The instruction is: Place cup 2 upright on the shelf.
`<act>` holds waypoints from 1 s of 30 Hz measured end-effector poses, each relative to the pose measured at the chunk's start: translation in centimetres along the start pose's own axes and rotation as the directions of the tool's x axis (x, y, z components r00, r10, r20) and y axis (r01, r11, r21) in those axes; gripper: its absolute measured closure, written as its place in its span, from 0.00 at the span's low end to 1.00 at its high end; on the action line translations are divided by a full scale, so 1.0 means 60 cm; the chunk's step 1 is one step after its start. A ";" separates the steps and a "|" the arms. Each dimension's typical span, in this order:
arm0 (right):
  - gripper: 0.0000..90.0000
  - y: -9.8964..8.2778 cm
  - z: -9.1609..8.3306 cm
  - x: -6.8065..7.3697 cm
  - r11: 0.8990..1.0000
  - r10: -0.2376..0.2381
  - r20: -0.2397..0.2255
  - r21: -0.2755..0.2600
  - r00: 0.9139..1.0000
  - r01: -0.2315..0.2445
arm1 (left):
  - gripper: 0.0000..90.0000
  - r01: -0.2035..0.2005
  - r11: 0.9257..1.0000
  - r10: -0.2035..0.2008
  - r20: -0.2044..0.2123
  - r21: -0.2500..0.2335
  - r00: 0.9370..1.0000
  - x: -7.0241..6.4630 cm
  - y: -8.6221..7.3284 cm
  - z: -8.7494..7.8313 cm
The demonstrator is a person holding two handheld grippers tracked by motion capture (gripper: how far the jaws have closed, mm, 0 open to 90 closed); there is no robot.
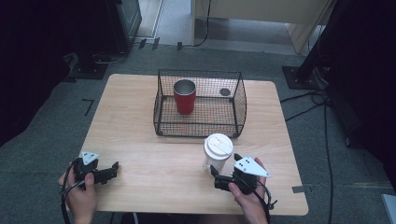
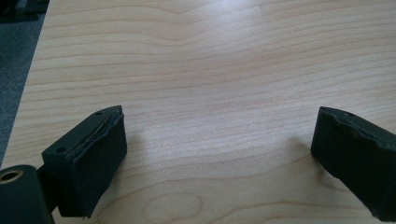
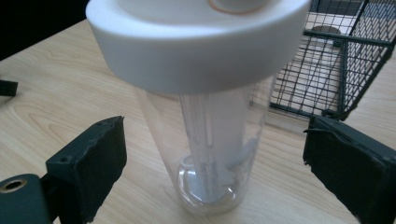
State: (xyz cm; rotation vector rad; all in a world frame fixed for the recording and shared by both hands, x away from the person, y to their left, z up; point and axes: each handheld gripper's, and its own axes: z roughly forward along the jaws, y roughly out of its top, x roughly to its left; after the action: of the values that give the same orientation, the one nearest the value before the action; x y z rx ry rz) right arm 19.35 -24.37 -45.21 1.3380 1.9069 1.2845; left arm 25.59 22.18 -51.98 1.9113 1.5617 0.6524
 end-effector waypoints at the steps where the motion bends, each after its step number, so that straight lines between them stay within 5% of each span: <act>1: 0.07 0.000 0.000 0.000 1.000 0.000 0.000 0.000 1.000 0.000 | 0.05 0.000 1.000 0.000 0.000 0.000 1.000 0.000 0.000 0.000; 23: 0.07 0.022 0.047 0.010 0.998 0.062 0.043 -0.036 0.997 -0.061 | 0.05 0.001 1.000 -0.001 0.000 0.000 1.000 0.000 0.000 0.000; 30: 0.15 0.022 0.056 0.016 0.996 0.063 0.054 -0.060 0.997 -0.059 | 0.05 0.001 1.000 -0.001 0.001 0.000 1.000 0.000 0.000 0.000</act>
State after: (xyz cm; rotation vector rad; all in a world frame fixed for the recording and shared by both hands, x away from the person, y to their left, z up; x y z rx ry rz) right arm 22.18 -21.98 -45.42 1.3976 1.7900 1.3081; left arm 25.59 22.17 -51.98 1.9103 1.5625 0.6512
